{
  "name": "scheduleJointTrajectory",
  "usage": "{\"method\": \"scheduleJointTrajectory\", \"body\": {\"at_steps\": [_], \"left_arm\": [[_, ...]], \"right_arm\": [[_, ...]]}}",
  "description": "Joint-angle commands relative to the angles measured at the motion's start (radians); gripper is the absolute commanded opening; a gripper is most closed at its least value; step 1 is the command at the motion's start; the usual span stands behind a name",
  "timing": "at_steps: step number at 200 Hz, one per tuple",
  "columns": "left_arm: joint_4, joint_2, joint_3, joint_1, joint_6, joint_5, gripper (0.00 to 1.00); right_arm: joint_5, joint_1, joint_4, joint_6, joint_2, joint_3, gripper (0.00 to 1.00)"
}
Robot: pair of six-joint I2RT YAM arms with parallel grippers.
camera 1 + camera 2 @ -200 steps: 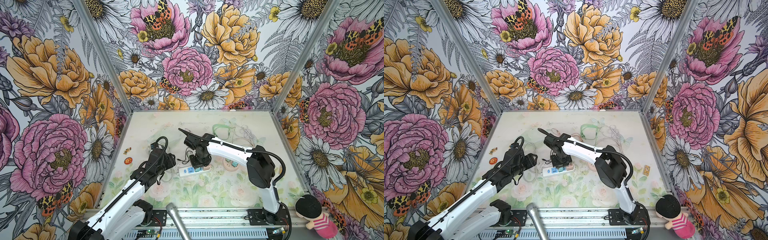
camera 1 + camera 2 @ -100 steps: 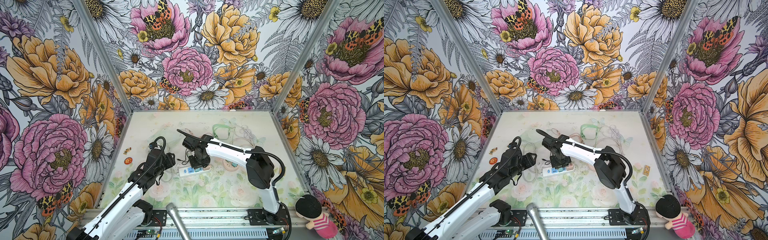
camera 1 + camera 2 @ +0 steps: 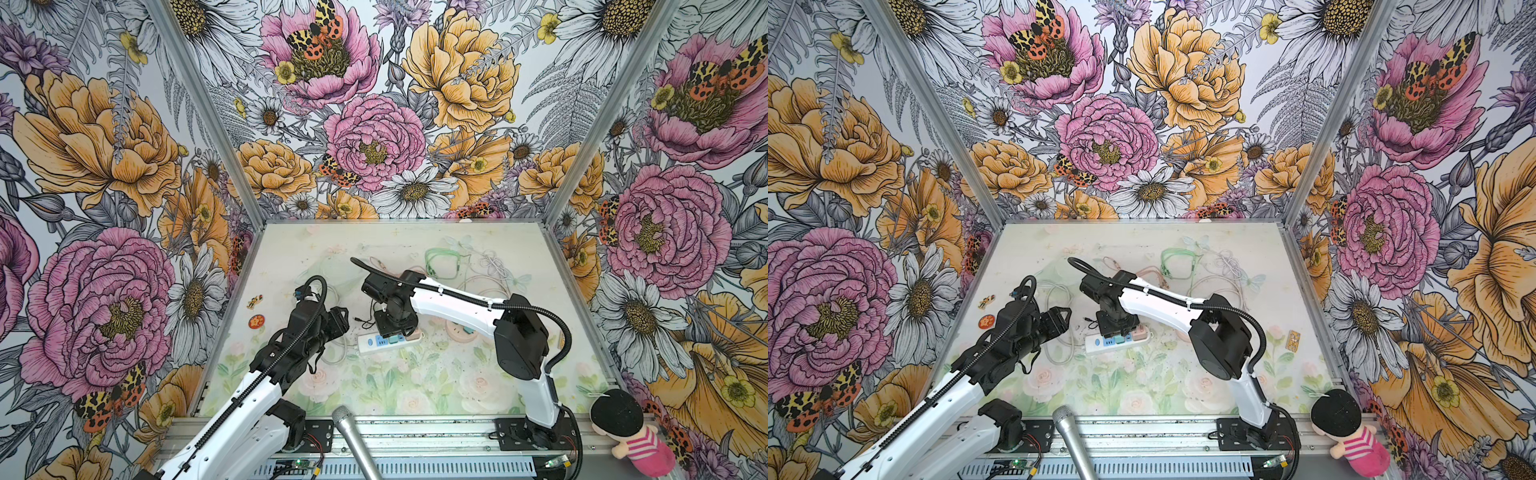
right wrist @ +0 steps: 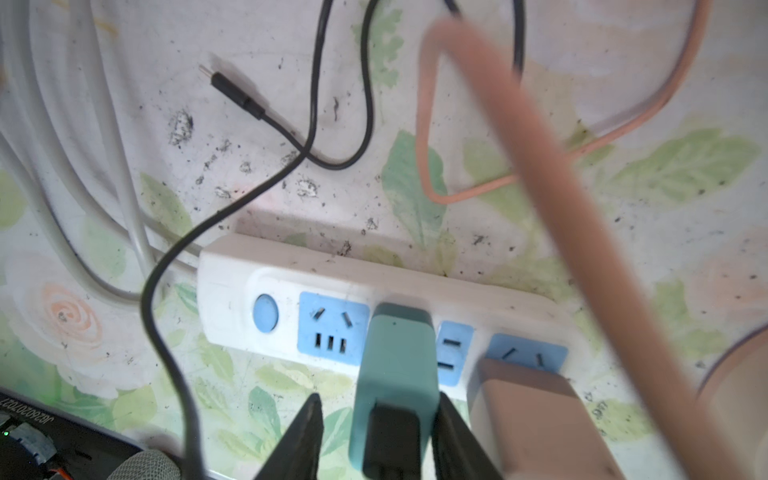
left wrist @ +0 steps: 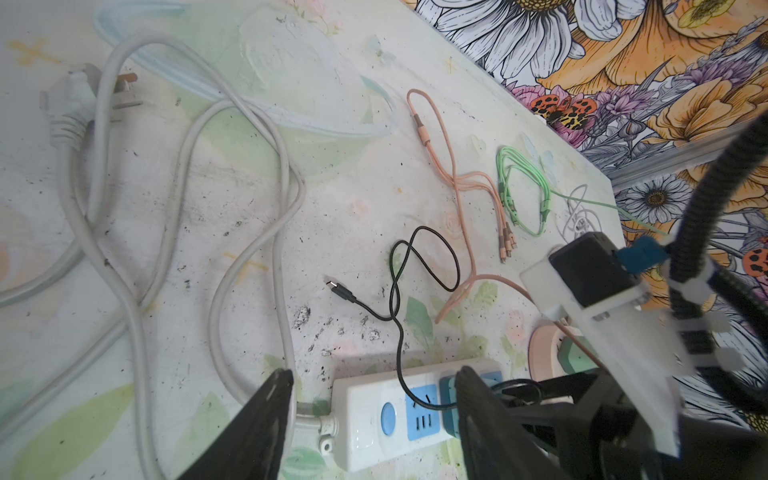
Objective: Insert the plug
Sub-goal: 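Push the teal charger's prongs down into the socket with the right gripper, then open the right gripper and lift it off the teal charger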
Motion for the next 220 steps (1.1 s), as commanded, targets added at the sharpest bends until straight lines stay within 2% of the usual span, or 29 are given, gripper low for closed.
{"method": "scheduleJointTrajectory", "body": {"at_steps": [1, 28, 49, 82, 104, 123, 135, 147, 173, 192, 215, 220], "left_arm": [[-0.031, -0.009, 0.040, -0.004, 0.023, 0.024, 0.65], [-0.055, -0.012, 0.055, -0.005, 0.024, 0.026, 0.66], [-0.070, -0.016, 0.071, -0.009, 0.027, 0.031, 0.66], [-0.108, -0.019, 0.114, -0.026, 0.044, 0.021, 0.66], [-0.142, 0.014, 0.177, -0.029, 0.108, 0.015, 0.66], [-0.148, 0.049, 0.231, -0.027, 0.185, -0.033, 0.67], [-0.132, 0.075, 0.256, -0.024, 0.249, -0.104, 0.68], [-0.093, 0.111, 0.276, -0.012, 0.327, -0.158, 0.68], [-0.007, 0.206, 0.291, 0.069, 0.455, -0.143, 0.69], [0.048, 0.274, 0.275, 0.133, 0.492, -0.142, 0.70], [0.181, 0.322, 0.213, 0.243, 0.505, -0.032, 0.71], [0.229, 0.325, 0.189, 0.259, 0.516, -0.028, 0.75]], "right_arm": [[-0.003, 0.035, 0.002, 0.023, -0.071, -0.049, 0.45], [-0.025, 0.054, 0.002, 0.026, -0.123, -0.104, 0.46], [0.000, 0.055, 0.002, 0.035, -0.162, -0.162, 0.51], [-0.030, 0.090, 0.002, 0.017, -0.239, -0.200, 0.47], [-0.052, 0.108, 0.006, -0.015, -0.335, -0.212, 0.47], [0.015, 0.082, 0.004, -0.100, -0.440, -0.219, 0.48], [0.082, 0.023, 0.007, -0.154, -0.506, -0.238, 0.50], [0.115, -0.086, 0.042, -0.207, -0.570, -0.278, 0.50], [0.106, -0.349, 0.271, -0.362, -0.715, -0.443, 0.50], [0.070, -0.516, 0.456, -0.466, -0.798, -0.580, 0.53], [0.020, -0.724, 0.605, -0.510, -0.831, -0.704, 0.55], [0.018, -0.765, 0.642, -0.522, -0.834, -0.732, 0.56]]}}
